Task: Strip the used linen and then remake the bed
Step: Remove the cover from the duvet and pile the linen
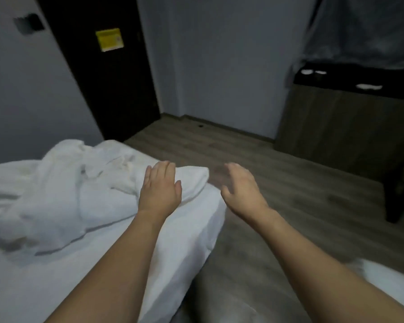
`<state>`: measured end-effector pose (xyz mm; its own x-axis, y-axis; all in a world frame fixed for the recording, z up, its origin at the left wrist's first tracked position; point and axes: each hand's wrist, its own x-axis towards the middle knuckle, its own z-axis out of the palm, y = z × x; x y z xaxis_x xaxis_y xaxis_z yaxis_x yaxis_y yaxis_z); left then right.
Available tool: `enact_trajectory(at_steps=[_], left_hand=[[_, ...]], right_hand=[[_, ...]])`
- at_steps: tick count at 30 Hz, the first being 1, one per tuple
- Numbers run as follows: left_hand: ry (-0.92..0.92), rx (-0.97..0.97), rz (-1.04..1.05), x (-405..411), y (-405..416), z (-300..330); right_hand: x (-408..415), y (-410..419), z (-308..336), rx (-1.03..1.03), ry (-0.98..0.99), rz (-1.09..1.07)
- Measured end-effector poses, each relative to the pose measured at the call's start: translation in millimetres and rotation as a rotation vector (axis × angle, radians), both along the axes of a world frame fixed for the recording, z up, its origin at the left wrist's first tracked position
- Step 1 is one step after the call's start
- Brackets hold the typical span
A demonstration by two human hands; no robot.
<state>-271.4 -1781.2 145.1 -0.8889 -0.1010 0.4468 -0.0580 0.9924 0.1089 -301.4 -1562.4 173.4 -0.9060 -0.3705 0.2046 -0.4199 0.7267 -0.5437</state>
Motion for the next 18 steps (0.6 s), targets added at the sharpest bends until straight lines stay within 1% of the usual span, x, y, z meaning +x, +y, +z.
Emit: enact_trajectory(at_steps=[4, 7, 9, 12, 15, 18], left_hand=[[-0.011, 0.059, -0.286, -100.7, 111.6, -8.2], [-0.003, 0.036, -0.517, -158.8, 206.4, -13.9], [0.002, 0.021, -0.604, -189.9, 259.7, -14.0], [-0.013, 0.007, -0.68, -230.4, 317.0, -15.4], [-0.055, -0.032, -0.754, -274.8, 355.3, -18.2], [-0.078, -0.145, -0.843, -327.2, 382.4, -22.0]], right_hand=[[-39.6, 110.3, -5.2, 0.043, -0.009, -0.332], [-55.6, 185.1, -11.4, 0.038, -0.003, -0.557], [-66.9, 223.9, -18.1, 0.041, -0.013, -0.643], [-87.9, 272.5, -27.7, 0.008, -0.061, -0.729], [-120.8, 312.7, -34.5, -0.061, -0.096, -0.834], [-164.2, 340.2, -44.4, -0.086, -0.144, -0.893]])
